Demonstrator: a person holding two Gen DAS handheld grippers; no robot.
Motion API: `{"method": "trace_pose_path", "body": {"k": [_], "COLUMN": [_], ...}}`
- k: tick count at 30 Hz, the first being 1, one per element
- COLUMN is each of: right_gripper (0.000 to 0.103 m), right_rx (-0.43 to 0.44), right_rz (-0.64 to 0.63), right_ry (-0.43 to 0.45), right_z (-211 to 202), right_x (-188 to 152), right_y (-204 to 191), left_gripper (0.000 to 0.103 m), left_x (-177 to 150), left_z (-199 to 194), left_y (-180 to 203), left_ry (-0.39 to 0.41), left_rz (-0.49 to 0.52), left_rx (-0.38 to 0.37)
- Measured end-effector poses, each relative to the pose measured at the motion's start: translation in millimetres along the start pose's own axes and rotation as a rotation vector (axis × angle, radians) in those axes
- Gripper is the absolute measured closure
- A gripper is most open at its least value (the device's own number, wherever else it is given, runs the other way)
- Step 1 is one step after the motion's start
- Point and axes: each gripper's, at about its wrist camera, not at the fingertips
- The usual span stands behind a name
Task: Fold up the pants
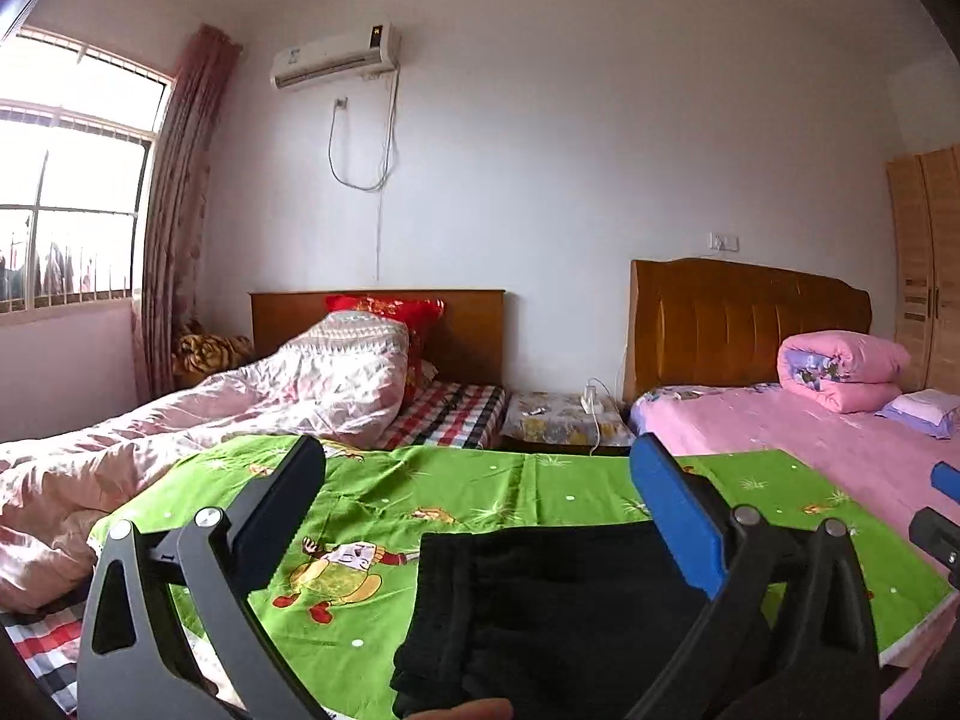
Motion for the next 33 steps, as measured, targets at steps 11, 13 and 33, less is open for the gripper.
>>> {"method": "trace_pose_path", "body": {"k": [11,13,33], "right_gripper": [0.004,0.004,0.004], "right_rx": [0.015,0.014,-0.003], "right_rz": [-0.011,0.001,-0.047], "right_ry": [-0.255,-0.270,-0.197], "right_z": [20,18,13], "right_x": [-94,-99,-88], "right_y": [-21,-18,-19], "left_gripper": [0.001,0.001,0.001], "left_x": [-116,-128,-124], "left_z": [7,11,15], "left_y": [47,47,33], "left_ry": [-0.246,-0.298,-0.308], "left_rz": [0.212,0.220,0.158], "left_rx": [-0.026,-0.036,-0.035]}}
Point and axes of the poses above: each gripper's, at about its wrist camera, not at the fingertips, and z roughly the way its jaws point, y to its right, x to its top, and after that the axes turned 13 degrees about x, right-handed
